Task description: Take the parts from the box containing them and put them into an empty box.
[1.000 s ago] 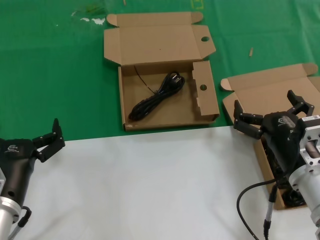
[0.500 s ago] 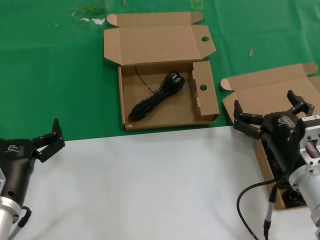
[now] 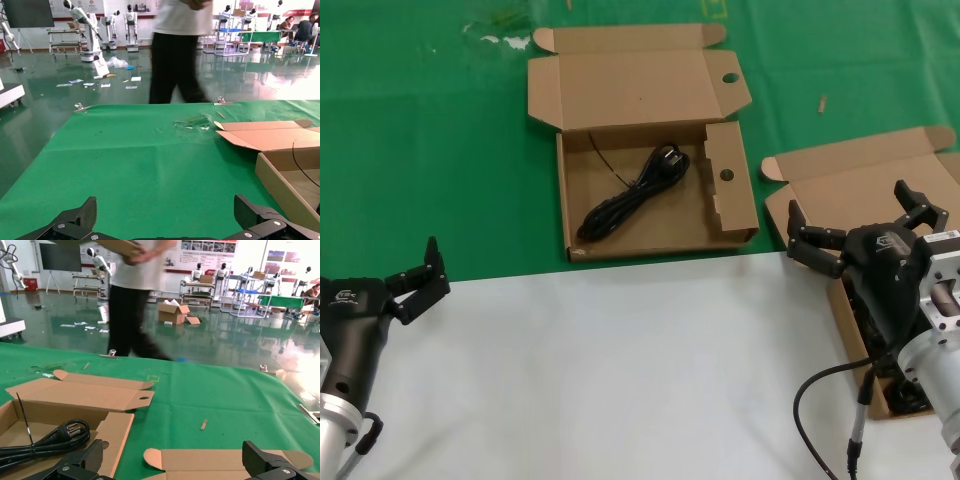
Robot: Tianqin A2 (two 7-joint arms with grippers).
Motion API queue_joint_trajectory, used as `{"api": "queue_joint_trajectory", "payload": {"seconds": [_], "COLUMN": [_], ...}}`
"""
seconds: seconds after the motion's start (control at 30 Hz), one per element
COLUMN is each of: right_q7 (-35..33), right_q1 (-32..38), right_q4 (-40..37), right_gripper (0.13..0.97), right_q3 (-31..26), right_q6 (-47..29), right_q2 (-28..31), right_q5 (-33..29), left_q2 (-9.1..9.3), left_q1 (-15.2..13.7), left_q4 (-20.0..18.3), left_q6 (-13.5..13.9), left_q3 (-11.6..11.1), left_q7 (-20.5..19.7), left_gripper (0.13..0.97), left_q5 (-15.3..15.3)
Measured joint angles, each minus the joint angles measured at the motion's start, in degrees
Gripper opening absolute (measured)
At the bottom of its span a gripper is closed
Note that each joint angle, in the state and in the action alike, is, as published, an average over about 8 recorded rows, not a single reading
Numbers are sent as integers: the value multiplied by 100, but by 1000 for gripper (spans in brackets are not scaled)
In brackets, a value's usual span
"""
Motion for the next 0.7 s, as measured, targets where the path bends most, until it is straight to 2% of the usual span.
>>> {"api": "queue_joint_trajectory", "payload": {"seconds": [0.7], "right_q7": [0], "right_q1": [0], "right_q4": [0], "right_gripper": [966], "right_q3": [0], "right_q6": [0], "right_q2": [0], "right_q5": [0], "left_q2": [0], "left_q1": [0], "left_q4": [0], "left_q6": [0], "left_q3": [0], "left_q7": [0], "left_gripper": [966], "left_q5": [0]}}
